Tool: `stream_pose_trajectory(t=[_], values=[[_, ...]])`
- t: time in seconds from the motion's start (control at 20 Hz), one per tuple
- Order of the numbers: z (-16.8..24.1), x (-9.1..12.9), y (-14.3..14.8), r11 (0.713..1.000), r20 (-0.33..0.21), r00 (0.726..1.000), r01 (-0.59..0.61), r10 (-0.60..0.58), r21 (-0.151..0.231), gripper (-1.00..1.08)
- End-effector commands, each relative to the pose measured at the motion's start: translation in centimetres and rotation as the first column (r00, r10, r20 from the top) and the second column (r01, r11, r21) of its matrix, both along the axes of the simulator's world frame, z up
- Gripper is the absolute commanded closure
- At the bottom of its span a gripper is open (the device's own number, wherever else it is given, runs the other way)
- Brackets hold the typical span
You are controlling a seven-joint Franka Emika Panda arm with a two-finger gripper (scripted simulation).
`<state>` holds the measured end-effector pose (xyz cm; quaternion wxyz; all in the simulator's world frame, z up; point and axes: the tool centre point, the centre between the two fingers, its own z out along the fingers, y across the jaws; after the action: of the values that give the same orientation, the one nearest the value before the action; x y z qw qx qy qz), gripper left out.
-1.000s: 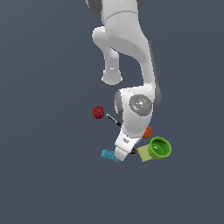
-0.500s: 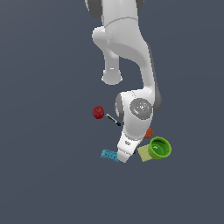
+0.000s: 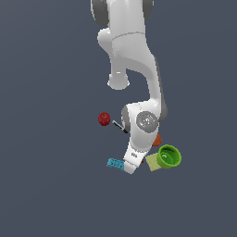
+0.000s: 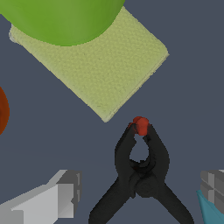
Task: Pick up a designated object from a clutter of objects.
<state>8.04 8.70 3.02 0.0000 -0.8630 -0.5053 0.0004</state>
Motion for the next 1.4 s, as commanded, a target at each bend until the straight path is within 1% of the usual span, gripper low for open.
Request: stream_pose_trajectory(t=[0.0, 0.25, 0.3, 0.95, 1.15, 1.35], values=[[-1.0, 0.0, 0.0, 1.000, 0.000, 1.000, -0.001, 0.001, 0.000, -0.92], [-1.7, 0.1, 0.0, 1.000, 0.001, 1.000, -0.001, 0.001, 0.000, -0.92], [-1.7, 0.1, 0.0, 1.000, 0.001, 1.000, -0.001, 0.001, 0.000, 1.08], [-1.4, 0.1, 0.0, 1.000, 0.001, 1.000, -0.002, 0.002, 0.000, 1.08], [-0.4, 0.0, -0.3, 1.000, 0.001, 1.000, -0.002, 0.002, 0.000, 1.08], [1.5, -0.2, -0.9, 1.000, 0.001, 1.000, -0.002, 0.002, 0.000, 1.08]])
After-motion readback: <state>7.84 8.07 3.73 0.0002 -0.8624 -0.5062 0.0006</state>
